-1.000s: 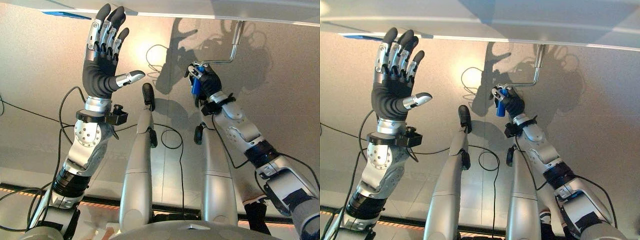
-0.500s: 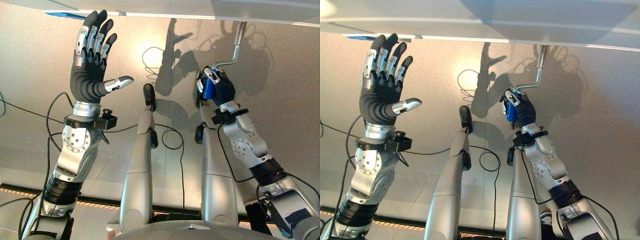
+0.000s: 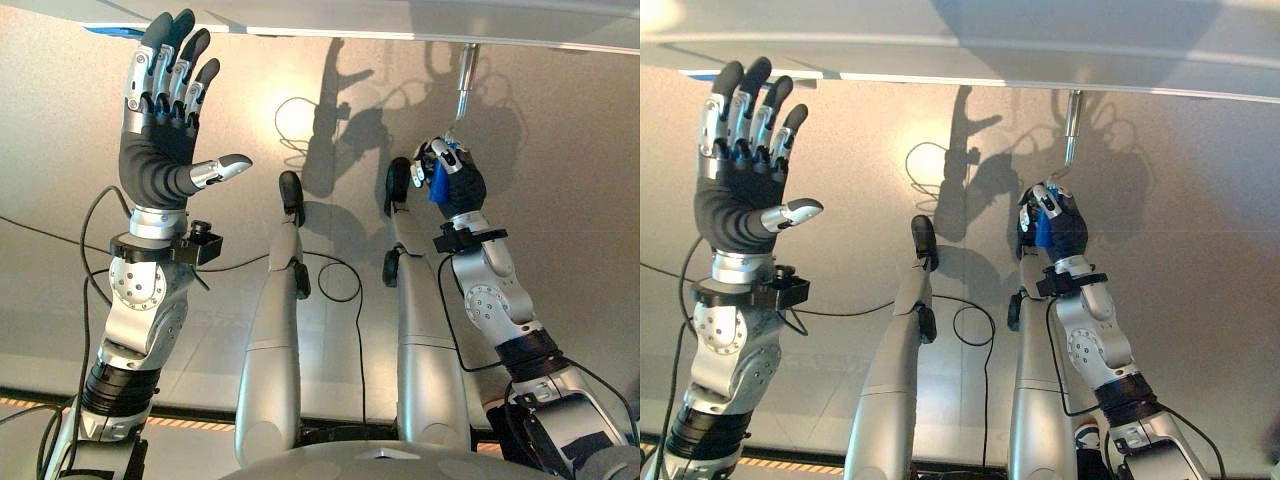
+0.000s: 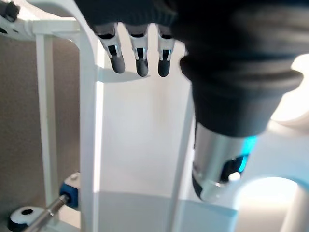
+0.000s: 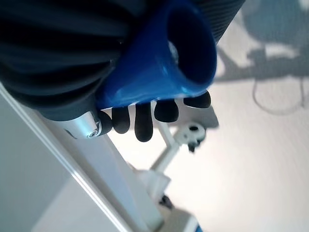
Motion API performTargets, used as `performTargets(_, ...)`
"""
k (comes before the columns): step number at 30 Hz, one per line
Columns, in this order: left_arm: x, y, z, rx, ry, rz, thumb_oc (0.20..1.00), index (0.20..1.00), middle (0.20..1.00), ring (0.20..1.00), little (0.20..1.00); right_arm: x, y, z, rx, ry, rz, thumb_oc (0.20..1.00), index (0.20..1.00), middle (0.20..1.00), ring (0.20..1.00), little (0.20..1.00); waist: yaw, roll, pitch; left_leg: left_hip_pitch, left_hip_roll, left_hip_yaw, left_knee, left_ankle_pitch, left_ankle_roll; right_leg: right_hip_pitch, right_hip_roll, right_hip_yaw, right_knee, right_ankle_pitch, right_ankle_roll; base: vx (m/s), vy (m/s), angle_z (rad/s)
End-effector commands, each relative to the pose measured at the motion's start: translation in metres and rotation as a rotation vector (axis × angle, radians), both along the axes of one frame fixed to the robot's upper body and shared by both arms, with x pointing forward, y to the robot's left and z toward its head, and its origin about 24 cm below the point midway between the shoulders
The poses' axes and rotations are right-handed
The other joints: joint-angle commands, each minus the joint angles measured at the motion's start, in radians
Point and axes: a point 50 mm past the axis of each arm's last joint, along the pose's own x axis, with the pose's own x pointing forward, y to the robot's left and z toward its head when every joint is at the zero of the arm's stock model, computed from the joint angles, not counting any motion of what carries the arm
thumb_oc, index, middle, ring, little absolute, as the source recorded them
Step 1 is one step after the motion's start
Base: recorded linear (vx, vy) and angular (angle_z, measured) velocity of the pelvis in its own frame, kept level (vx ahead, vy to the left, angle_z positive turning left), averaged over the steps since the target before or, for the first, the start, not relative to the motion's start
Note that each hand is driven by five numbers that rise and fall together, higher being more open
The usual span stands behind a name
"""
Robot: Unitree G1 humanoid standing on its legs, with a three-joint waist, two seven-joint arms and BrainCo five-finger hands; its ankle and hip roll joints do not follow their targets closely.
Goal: Raise the hospital bed
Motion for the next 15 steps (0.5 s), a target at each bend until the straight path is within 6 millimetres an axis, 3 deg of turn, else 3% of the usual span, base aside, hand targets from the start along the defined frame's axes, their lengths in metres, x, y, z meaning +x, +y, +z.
performTargets(1, -0.021, 0.003, 0.017, -0.056, -0.155, -0.019, 1.0, 1.0, 1.0, 1.0, 1.0, -0.016, -0.103, 0.08, 0.4, -0.384, -0.486, 0.2, 0.2, 0.2, 0.2, 0.2, -0.014, 0.017, -0.016, 0.054, -0.007, -0.002, 0.049, -0.092, -0.026, 0.085, 0.019, -0.016, -0.003, -0.068, 0.082, 0.0, 0.0, 0.0)
performTargets(6, -0.02, 0.002, 0.017, -0.055, -0.158, -0.015, 1.0, 1.0, 1.0, 1.0, 1.0, -0.011, -0.125, 0.072, 0.417, -0.321, -0.62, 0.2, 0.2, 0.2, 0.2, 0.2, -0.009, 0.022, -0.016, 0.054, -0.005, -0.004, 0.046, -0.091, -0.025, 0.081, 0.019, -0.017, 0.0, -0.072, 0.079, 0.0, 0.0, 0.0)
performTargets(10, -0.02, 0.001, 0.017, -0.056, -0.155, -0.02, 1.0, 1.0, 1.0, 1.0, 1.0, -0.009, -0.13, 0.07, 0.422, -0.302, -0.643, 0.2, 0.2, 0.2, 0.2, 0.2, -0.009, 0.024, -0.016, 0.053, -0.004, -0.004, 0.047, -0.091, -0.025, 0.079, 0.02, -0.017, 0.002, -0.073, 0.078, 0.0, 0.0, 0.0)
performTargets(11, -0.021, 0.0, 0.016, -0.041, -0.149, -0.025, 1.0, 1.0, 1.0, 1.0, 1.0, -0.005, -0.152, 0.054, 0.394, -0.191, -0.764, 0.2, 0.2, 0.2, 0.2, 0.2, -0.007, 0.021, -0.016, 0.064, -0.004, -0.006, 0.047, -0.1, -0.026, 0.089, 0.022, -0.02, 0.007, -0.084, 0.078, 0.0, 0.0, 0.0)
performTargets(15, -0.022, 0.0, 0.019, -0.022, -0.158, -0.033, 1.0, 1.0, 1.0, 1.0, 1.0, -0.001, -0.18, 0.05, 0.315, -0.083, -0.885, 0.2, 0.2, 0.2, 0.2, 0.2, 0.0, 0.026, -0.016, 0.057, -0.001, -0.007, 0.04, -0.09, -0.027, 0.08, 0.022, -0.023, 0.006, -0.077, 0.077, 0.0, 0.0, 0.0)
